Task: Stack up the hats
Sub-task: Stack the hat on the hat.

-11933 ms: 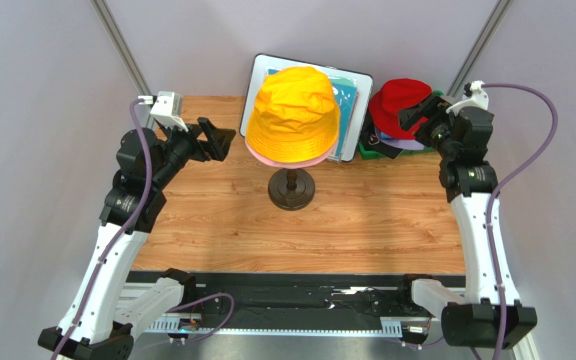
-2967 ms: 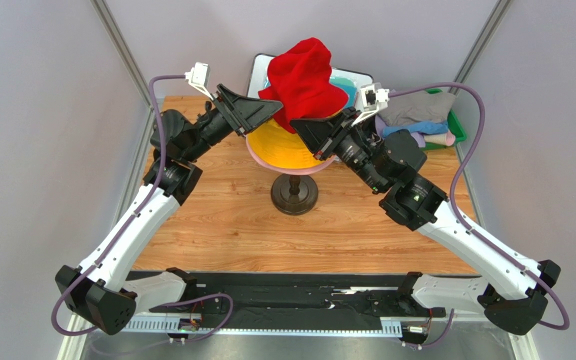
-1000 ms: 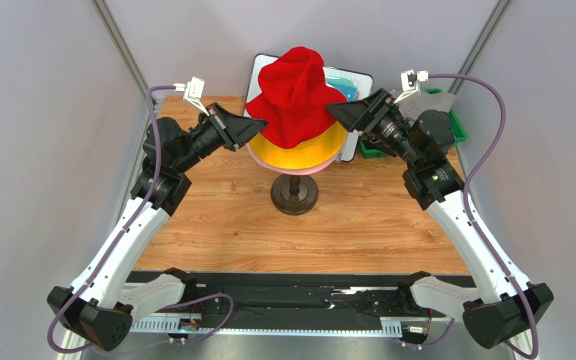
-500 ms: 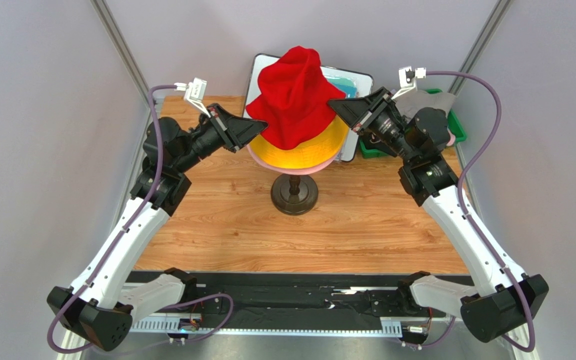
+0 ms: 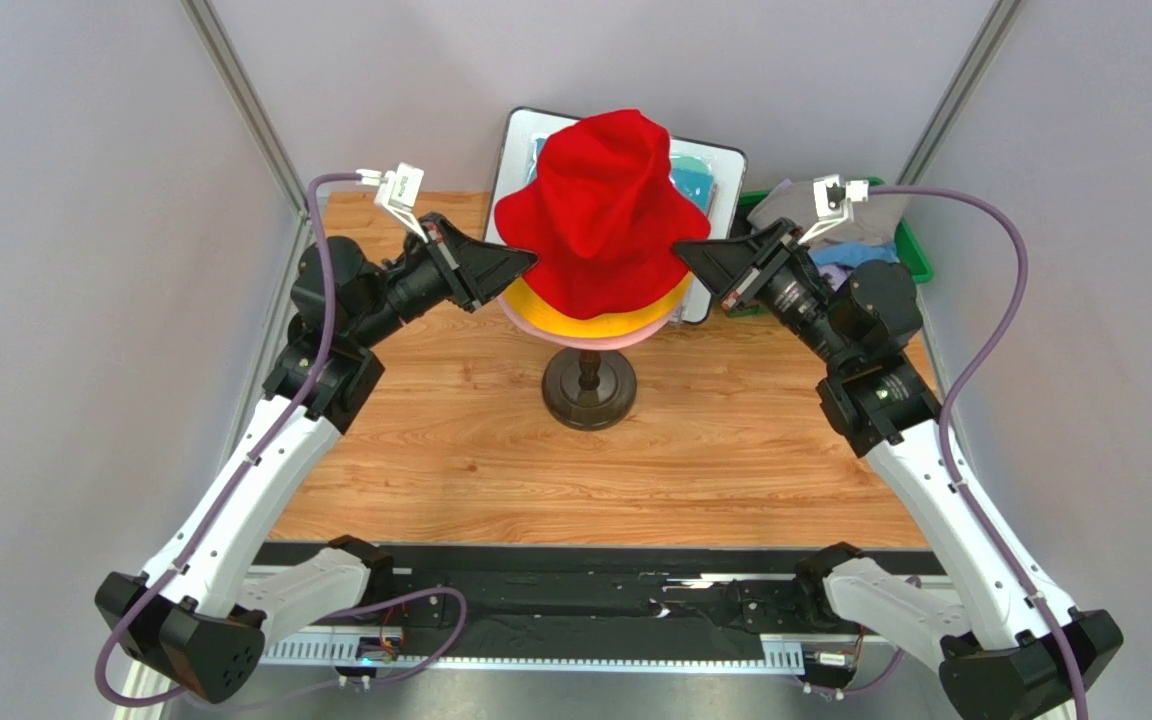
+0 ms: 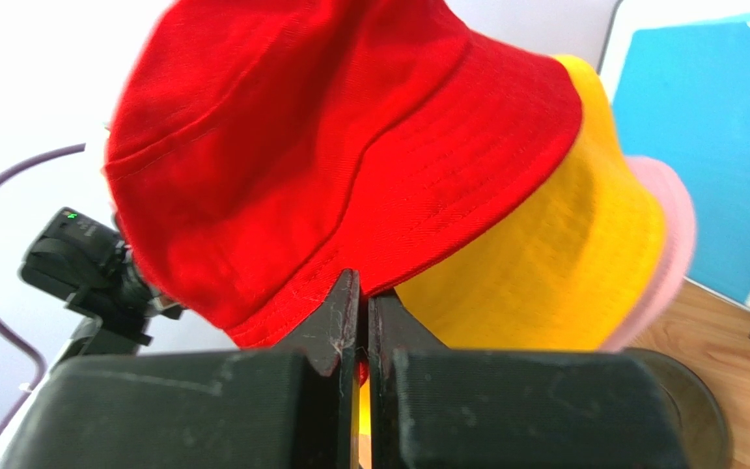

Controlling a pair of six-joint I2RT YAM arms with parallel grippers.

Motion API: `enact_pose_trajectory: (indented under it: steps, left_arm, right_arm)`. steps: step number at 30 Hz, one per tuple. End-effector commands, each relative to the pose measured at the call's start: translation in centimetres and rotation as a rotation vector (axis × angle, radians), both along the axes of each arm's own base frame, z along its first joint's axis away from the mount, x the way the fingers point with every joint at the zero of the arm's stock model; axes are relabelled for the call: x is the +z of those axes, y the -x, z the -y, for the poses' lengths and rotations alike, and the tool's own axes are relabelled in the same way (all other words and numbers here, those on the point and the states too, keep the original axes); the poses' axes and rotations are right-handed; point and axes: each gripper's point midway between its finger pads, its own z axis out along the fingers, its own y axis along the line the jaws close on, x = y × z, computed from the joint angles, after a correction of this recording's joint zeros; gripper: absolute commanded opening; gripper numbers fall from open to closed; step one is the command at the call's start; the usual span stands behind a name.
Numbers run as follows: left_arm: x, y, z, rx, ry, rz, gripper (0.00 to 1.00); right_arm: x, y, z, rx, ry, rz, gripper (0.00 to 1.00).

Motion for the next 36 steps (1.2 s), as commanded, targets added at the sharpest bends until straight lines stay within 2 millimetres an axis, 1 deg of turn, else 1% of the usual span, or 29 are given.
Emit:
enact_pose_trajectory:
  steps: [1, 2, 3, 4, 5, 7, 10, 11, 13, 14, 16, 17, 20, 21, 23, 24, 25, 26, 27, 29, 30, 31, 32, 33, 34, 35, 36]
  left_arm:
    - [-3.4, -0.7, -0.3, 0.021, -0.055, -0.088, 0.0]
    - [-4.2, -1.0, -0.5, 0.03, -0.061, -0.11, 0.0]
    - [-4.7, -1.4, -1.0, 0.056, -0.056, -0.13, 0.0]
    - [-5.2, -1.5, -1.2, 0.069, -0.058, -0.142, 0.0]
    - [-6.1, -1.6, -1.5, 0.082, -0.058, -0.159, 0.0]
    - [-6.7, -2.1, -2.3, 0.116, -0.051, -0.171, 0.0]
    - [-8.1, -2.5, -3.3, 0.147, -0.063, -0.205, 0.0]
    - [-8.9, -2.7, -3.4, 0.154, -0.069, -0.223, 0.0]
    - [-9.5, -2.9, -3.8, 0.161, -0.068, -0.235, 0.0]
    - [-10.2, -3.0, -3.9, 0.161, -0.072, -0.247, 0.0]
    - [-10.5, -3.1, -4.1, 0.164, -0.073, -0.252, 0.0]
    - [-10.6, -3.2, -4.2, 0.169, -0.073, -0.256, 0.0]
    - [-11.3, -3.3, -4.7, 0.182, -0.085, -0.269, 0.0]
    - [-11.4, -3.5, -5.0, 0.193, -0.086, -0.272, 0.0]
    - [-11.2, -3.9, -5.5, 0.204, -0.086, -0.266, 0.0]
    - [-11.0, -3.9, -5.5, 0.199, -0.088, -0.263, 0.0]
    - [-10.9, -4.1, -5.6, 0.197, -0.088, -0.262, 0.0]
    - [-10.3, -4.7, -5.7, 0.2, -0.09, -0.256, 0.0]
    - [-10.2, -4.8, -5.7, 0.191, -0.101, -0.258, 0.0]
    - [-9.5, -5.6, -5.7, 0.184, -0.118, -0.263, 0.0]
    - [-9.3, -5.8, -5.8, 0.184, -0.137, -0.252, 0.0]
    - [-9.2, -6.2, -5.9, 0.186, -0.149, -0.254, 0.0]
    - [-8.7, -6.8, -5.9, 0.186, -0.163, -0.26, 0.0]
    - [-8.6, -7.1, -5.9, 0.18, -0.185, -0.252, 0.0]
    - [-8.5, -7.4, -6.0, 0.178, -0.197, -0.255, 0.0]
    - [-8.2, -7.9, -6.0, 0.178, -0.21, -0.267, 0.0]
    - [-8.1, -8.2, -6.0, 0.171, -0.223, -0.261, 0.0]
  right_arm:
    - [-4.1, -1.5, 0.2, -0.044, 0.073, -0.078, 0.0]
    - [-4.6, -1.7, 0.1, -0.047, 0.078, -0.088, 0.0]
    - [-5.6, -1.8, 0.1, -0.048, 0.093, -0.122, 0.0]
    - [-6.2, -2.2, 0.2, -0.06, 0.098, -0.138, 0.0]
    - [-6.6, -2.4, 0.1, -0.061, 0.103, -0.147, 0.0]
    - [-7.4, -2.7, 0.1, -0.065, 0.106, -0.166, 0.0]
    - [-8.4, -2.8, 0.1, -0.071, 0.112, -0.19, 0.0]
    - [-8.6, -2.9, 0.1, -0.074, 0.115, -0.196, 0.0]
    - [-9.1, -3.0, 0.3, -0.083, 0.12, -0.206, 0.0]
    - [-9.6, -2.9, 0.3, -0.084, 0.126, -0.219, 0.0]
    - [-9.8, -2.9, 0.4, -0.087, 0.13, -0.223, 0.0]
    - [-10.3, -2.9, 0.3, -0.084, 0.136, -0.236, 0.0]
    - [-10.1, -2.6, 0.3, -0.08, 0.14, -0.227, 0.0]
    - [-9.7, -2.6, 0.4, -0.079, 0.139, -0.218, 0.0]
    - [-9.1, -2.3, 0.1, -0.06, 0.147, -0.201, 0.0]
    - [-7.8, -2.2, 0.1, -0.052, 0.147, -0.167, 0.0]
    - [-7.4, -2.1, -0.2, -0.032, 0.152, -0.153, 0.0]
    - [-6.8, -2.0, -0.3, -0.026, 0.154, -0.143, 0.02]
    - [-5.8, -2.0, -0.3, -0.021, 0.159, -0.113, 0.18]
    - [-4.9, -1.8, -0.3, -0.015, 0.168, -0.091, 0.39]
    - [-4.6, -1.8, -0.1, -0.02, 0.183, -0.076, 0.52]
    - [-3.7, -2.1, 0.6, -0.049, 0.181, -0.062, 0.55]
    - [-3.3, -2.1, 1.2, -0.063, 0.177, -0.06, 0.58]
    - [-2.9, -2.2, 1.7, -0.071, 0.169, -0.054, 0.61]
    - [-2.5, -2.5, 2.7, -0.077, 0.148, -0.059, 0.62]
    - [-1.6, -2.9, 3.2, -0.084, 0.125, -0.031, 0.62]
    - [-1.2, -3.2, 3.5, -0.08, 0.108, -0.02, 0.62]
